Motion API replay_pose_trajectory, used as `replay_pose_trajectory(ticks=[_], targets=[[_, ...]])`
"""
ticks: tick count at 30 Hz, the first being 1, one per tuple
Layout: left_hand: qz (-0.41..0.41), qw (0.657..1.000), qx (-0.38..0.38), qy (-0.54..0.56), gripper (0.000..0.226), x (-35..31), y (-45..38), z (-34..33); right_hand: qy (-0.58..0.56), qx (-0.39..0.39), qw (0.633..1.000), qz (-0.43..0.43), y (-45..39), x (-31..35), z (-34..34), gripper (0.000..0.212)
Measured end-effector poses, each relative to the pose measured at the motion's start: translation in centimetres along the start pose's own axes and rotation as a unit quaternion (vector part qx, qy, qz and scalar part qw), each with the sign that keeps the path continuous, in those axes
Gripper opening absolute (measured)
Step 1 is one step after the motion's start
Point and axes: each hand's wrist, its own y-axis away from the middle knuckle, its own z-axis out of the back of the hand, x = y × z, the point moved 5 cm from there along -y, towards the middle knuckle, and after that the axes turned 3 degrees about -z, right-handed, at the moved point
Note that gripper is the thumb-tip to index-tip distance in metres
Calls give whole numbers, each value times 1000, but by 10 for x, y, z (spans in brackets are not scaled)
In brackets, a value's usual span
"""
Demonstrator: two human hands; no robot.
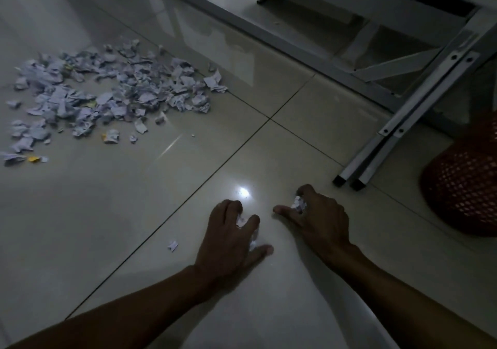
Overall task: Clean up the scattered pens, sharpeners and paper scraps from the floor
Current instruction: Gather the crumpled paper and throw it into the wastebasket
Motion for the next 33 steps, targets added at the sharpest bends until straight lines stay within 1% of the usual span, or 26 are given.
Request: replay_pose_trajectory(ticks=[2, 4, 5, 8, 9, 12, 15, 17, 19, 20, 21, 22, 23, 24, 25, 27, 30, 31, 33], targets=[[6, 999, -27, -24, 34, -3, -2, -3, 33, 4, 999, -13, -3, 0, -5, 58], [-16, 997, -42, -54, 25, -5, -2, -7, 63, -1, 998, -19, -3, 2, -9, 55], [-30, 996, -46, -66, 24, -6, -2, -9, 75, -12, 997, -13, -2, 4, -10, 50], [-58, 993, -58, -84, 27, -9, -1, -11, 84, -95, 991, 50, 5, 14, -9, 27], [-62, 992, -64, -85, 28, -10, 0, -10, 88, -114, 987, 65, 7, 15, -10, 25], [-70, 991, -77, -79, 31, -11, 3, -6, 82, -139, 979, 123, 10, 18, -10, 25], [-73, 992, -80, -68, 37, -8, 0, -6, 35, -166, 973, 156, 13, 16, -2, 23], [-69, 993, -72, -56, 39, -6, -7, -5, -33, -158, 978, 130, 15, 4, 3, 25], [-57, 996, -54, -32, 40, -1, -16, -5, -80, -144, 984, 71, 16, -12, 9, 26], [-47, 997, -52, -20, 41, 3, -19, -3, -92, -147, 984, 40, 18, -20, 14, 20], [-35, 998, -56, -11, 43, 9, -18, -1, -103, -154, 983, 16, 20, -26, 18, 9], [-22, 998, -62, -6, 44, 17, -17, 3, -111, -154, 982, -8, 20, -32, 22, 12], [-7, 998, -68, -7, 46, 26, -14, 8, -114, -148, 982, -25, 19, -37, 24, 26], [10, 997, -77, -14, 47, 38, -8, 14, -111, -140, 983, -36, 18, -41, 26, 35], [29, 995, -88, -23, 48, 49, -1, 23, -101, -135, 985, -40, 16, -43, 28, 37], [70, 991, -105, -33, 49, 73, 18, 42, -76, -112, 990, -42, 12, -42, 28, 37], [130, 984, -111, -42, 41, 104, 48, 67, -45, -86, 993, -68, 5, -39, 23, 33], [133, 983, -109, -56, 42, 110, 56, 73, -34, -89, 993, -69, 4, -38, 21, 29], [117, 985, -95, -80, 51, 116, 71, 78, -2, -101, 993, -53, 5, -32, 18, 23]])
